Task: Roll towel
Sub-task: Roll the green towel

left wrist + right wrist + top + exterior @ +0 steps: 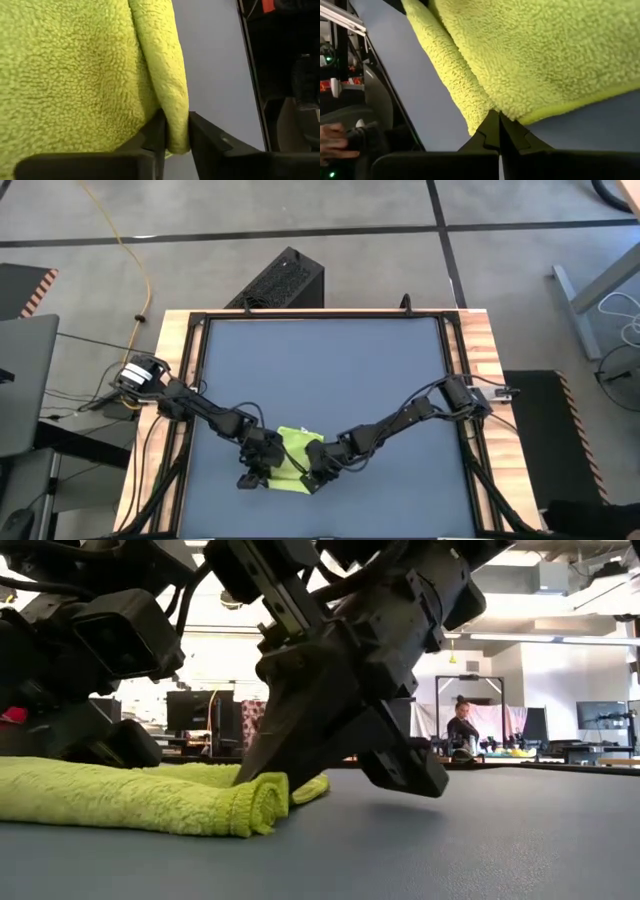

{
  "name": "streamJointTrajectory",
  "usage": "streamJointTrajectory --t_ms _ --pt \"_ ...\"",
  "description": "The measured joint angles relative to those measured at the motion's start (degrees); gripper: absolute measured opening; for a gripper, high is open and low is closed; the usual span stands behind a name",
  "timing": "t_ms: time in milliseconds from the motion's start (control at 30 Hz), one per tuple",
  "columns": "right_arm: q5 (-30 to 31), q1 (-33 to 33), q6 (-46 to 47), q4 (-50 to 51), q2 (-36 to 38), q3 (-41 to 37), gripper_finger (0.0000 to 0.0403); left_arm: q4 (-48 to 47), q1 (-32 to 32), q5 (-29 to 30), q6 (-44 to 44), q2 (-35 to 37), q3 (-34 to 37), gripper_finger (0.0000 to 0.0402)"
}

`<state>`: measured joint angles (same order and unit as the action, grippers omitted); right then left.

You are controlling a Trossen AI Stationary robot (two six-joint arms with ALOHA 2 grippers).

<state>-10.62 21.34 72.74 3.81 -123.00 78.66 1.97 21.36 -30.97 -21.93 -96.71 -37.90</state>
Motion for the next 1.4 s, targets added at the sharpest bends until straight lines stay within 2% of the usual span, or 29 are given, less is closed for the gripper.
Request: streamJointTrajectory --t_ms 133,267,467,733,800,900,1100,1200,1400 --pt "0.59 0.09 1.59 1.97 0.14 -0.12 0.0013 -0.49 -0.82 1.26 0.58 2.94 0.1 0.0101" --pt "1.06 0.09 2.3 2.8 0.2 -0.12 0.0013 -0.54 -1.2 3.35 3.78 8.01 0.24 0.0113" --pt "1.53 0.09 2.13 3.15 0.13 -0.14 0.0013 -1.28 0.19 11.72 11.12 14.38 0.07 0.0115" --pt "1.71 -0.06 1.81 3.15 0.07 -0.19 0.0013 -17.85 1.45 15.04 15.47 17.27 0.03 0.0115" --pt "1.75 -0.06 1.81 3.15 0.04 -0.19 0.0013 -16.17 1.63 14.96 15.55 17.27 0.03 0.0116" --pt "1.81 -0.06 1.71 3.15 0.02 -0.19 0.0013 -6.94 2.23 15.41 17.46 17.27 0.01 0.0116" --pt "1.89 -0.15 1.21 3.16 -0.01 -0.19 0.0013 6.46 4.58 22.45 23.59 16.85 -0.06 0.0137" --pt "1.93 -0.44 1.16 3.17 -0.02 -0.19 0.0013 7.44 4.99 23.45 25.58 14.8 -0.12 0.0164" --pt "1.9 -0.8 0.69 2.99 -0.04 -0.21 0.0018 8.81 5.22 23.92 24.18 7.83 -1.14 0.0226"
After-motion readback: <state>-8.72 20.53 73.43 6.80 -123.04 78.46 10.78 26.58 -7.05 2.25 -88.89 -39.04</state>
